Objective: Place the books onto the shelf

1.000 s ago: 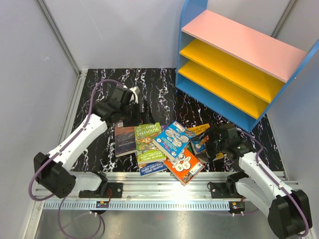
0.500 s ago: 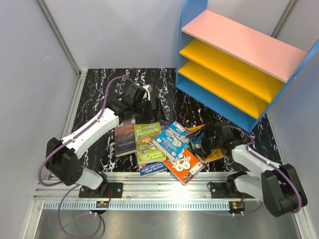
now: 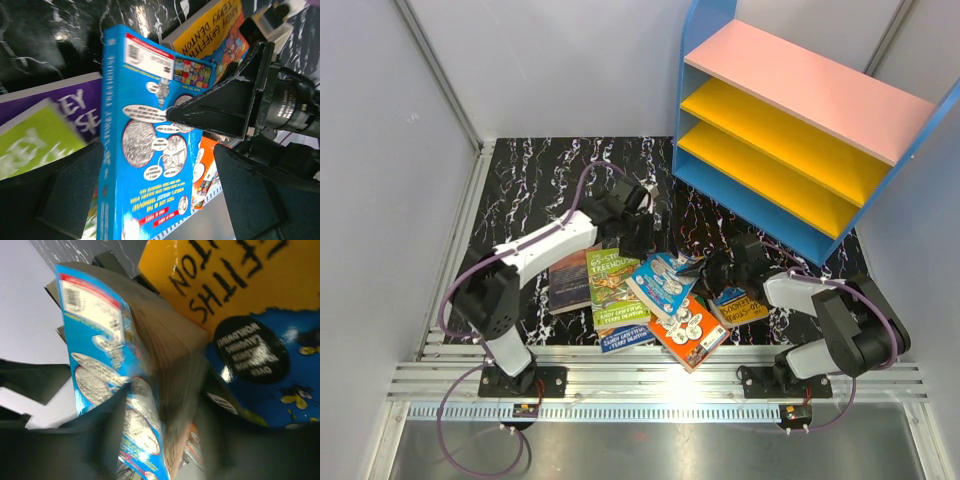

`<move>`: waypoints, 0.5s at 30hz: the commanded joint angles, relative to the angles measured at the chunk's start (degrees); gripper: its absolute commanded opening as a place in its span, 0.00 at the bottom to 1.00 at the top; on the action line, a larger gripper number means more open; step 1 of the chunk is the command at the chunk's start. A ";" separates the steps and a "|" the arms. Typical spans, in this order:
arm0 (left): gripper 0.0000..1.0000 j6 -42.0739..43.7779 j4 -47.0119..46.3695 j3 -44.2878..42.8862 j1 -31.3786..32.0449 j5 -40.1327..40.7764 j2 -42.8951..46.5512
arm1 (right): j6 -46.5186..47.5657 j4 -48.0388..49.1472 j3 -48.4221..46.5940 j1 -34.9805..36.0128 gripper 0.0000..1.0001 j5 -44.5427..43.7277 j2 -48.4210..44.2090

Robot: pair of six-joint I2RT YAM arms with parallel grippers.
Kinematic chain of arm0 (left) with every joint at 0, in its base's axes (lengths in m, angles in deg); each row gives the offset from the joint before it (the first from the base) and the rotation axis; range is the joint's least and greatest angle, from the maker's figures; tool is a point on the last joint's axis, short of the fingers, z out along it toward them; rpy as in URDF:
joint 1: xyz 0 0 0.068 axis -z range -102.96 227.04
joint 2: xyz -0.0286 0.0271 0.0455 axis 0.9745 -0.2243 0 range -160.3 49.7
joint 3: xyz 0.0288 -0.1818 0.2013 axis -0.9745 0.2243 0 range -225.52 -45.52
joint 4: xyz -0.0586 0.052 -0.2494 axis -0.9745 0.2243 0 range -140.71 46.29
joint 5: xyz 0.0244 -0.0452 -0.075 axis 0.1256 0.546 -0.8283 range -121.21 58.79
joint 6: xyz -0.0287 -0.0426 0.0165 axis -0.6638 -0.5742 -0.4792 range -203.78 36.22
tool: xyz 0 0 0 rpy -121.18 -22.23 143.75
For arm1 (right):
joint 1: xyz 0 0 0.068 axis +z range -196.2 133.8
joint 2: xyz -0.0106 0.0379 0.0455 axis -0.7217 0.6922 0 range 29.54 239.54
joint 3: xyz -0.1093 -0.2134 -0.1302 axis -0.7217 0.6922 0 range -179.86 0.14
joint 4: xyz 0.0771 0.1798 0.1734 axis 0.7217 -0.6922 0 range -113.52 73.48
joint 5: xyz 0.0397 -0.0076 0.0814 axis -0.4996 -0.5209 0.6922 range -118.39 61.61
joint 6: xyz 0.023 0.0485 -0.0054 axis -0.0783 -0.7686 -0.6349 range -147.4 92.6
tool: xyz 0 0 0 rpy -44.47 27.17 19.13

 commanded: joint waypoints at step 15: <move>0.99 3.31 8.64 -17.52 -0.83 5.44 5.36 | 13.33 -33.15 -24.89 1.63 0.00 -3.39 -13.25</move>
